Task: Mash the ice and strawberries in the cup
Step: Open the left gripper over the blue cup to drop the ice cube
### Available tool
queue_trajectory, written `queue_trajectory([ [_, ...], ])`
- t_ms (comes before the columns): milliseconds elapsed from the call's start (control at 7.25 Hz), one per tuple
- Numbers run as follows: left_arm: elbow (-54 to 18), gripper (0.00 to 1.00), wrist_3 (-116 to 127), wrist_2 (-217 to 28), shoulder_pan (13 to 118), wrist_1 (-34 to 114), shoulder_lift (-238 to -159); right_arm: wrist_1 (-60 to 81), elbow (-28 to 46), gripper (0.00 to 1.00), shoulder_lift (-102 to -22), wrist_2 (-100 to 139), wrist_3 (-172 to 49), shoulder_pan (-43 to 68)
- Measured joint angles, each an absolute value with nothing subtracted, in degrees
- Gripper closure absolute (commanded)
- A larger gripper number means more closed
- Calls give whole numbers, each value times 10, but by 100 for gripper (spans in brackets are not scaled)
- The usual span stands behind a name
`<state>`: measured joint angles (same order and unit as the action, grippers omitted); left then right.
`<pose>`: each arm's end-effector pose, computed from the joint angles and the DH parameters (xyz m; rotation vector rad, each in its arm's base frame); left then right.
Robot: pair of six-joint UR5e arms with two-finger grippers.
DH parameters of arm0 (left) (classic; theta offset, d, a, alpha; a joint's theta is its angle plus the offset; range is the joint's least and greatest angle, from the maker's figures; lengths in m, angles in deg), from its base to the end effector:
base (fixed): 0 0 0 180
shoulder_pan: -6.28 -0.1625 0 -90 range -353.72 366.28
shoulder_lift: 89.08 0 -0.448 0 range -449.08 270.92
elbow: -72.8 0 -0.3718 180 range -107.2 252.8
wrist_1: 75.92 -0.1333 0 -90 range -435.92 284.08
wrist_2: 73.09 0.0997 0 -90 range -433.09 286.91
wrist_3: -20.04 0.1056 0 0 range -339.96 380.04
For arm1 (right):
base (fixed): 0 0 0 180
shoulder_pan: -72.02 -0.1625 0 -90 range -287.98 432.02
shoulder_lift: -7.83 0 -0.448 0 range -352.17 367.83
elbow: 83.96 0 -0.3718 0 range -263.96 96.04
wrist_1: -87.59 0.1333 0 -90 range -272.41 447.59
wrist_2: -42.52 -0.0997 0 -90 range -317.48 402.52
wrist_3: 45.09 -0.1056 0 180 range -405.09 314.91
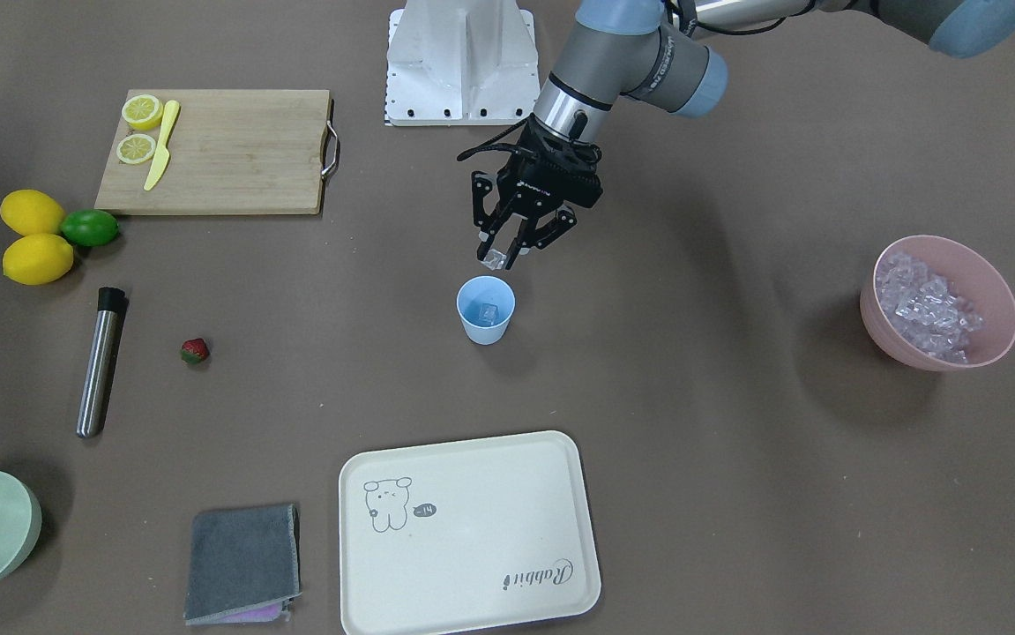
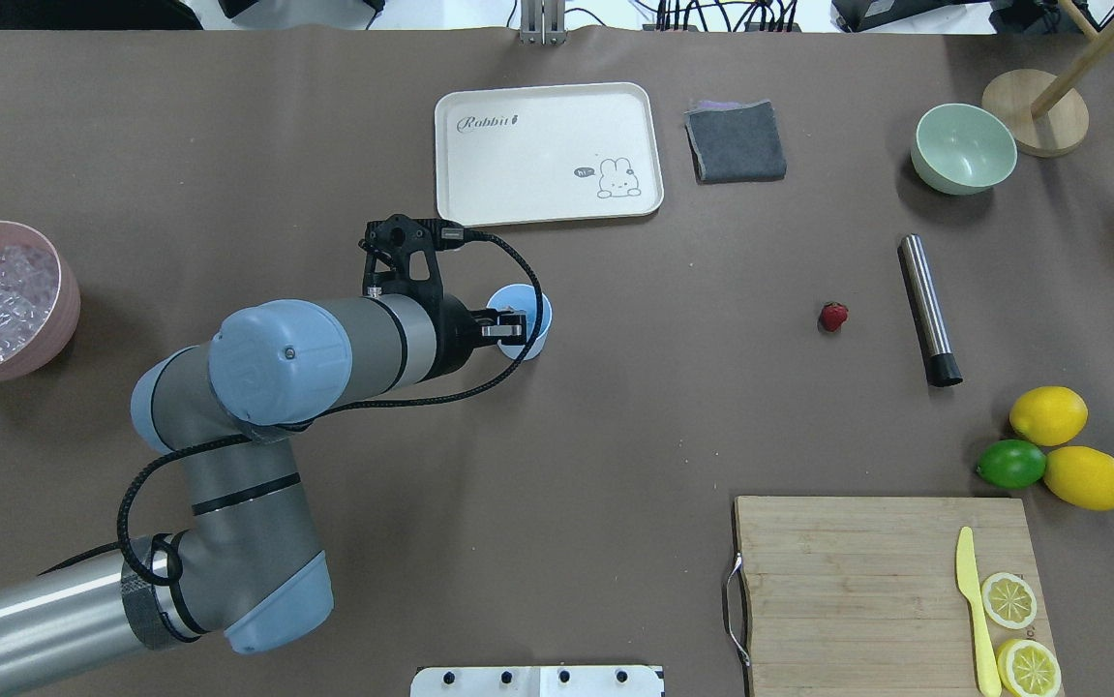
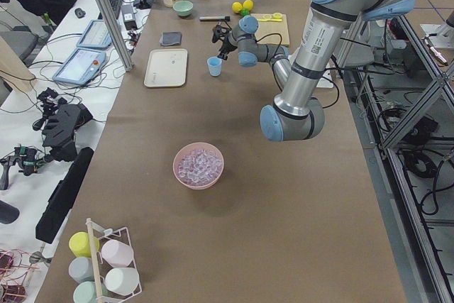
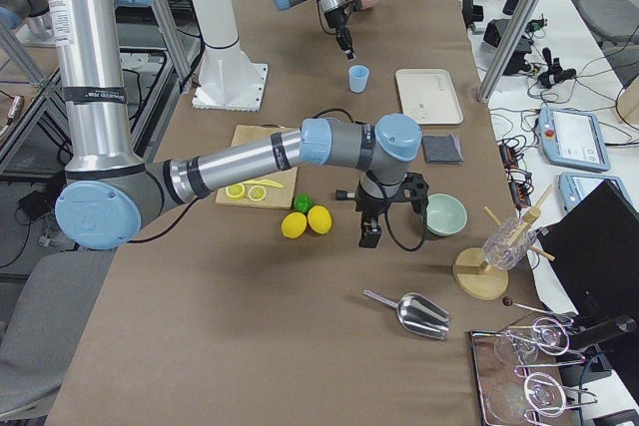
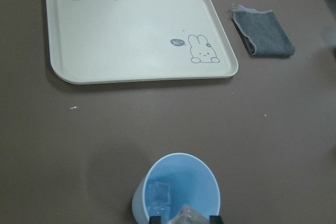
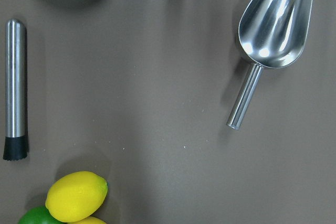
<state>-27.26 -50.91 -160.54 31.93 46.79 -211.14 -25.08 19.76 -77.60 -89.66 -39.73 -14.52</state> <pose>0.5185 -0.4021 0.2242 0.5321 1.1942 -0.1274 0.0332 -0.4850 0.5780 -0.0608 -0.7374 -0.1187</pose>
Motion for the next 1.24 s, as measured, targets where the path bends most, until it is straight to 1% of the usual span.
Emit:
queue_trajectory([
  [276,-260,100,-508,-1604,326,469,-2114,-251,199,0,-777,-897,-397,-147],
  [690,-221,100,-509,-1584,330,470,-2143,-251,195,0,-776,-897,-397,-147],
  [828,-211,80,-508,-1581,330,471,-2149,-251,194,0,-776,-897,-397,-147],
  [966,-206,3,-508,-1580,330,471,-2151,-251,194,0,-775,-897,-397,-146],
  [1242,-201,2,-509,-1579,328,470,-2151,-251,194,0,-774,-898,-398,-146],
])
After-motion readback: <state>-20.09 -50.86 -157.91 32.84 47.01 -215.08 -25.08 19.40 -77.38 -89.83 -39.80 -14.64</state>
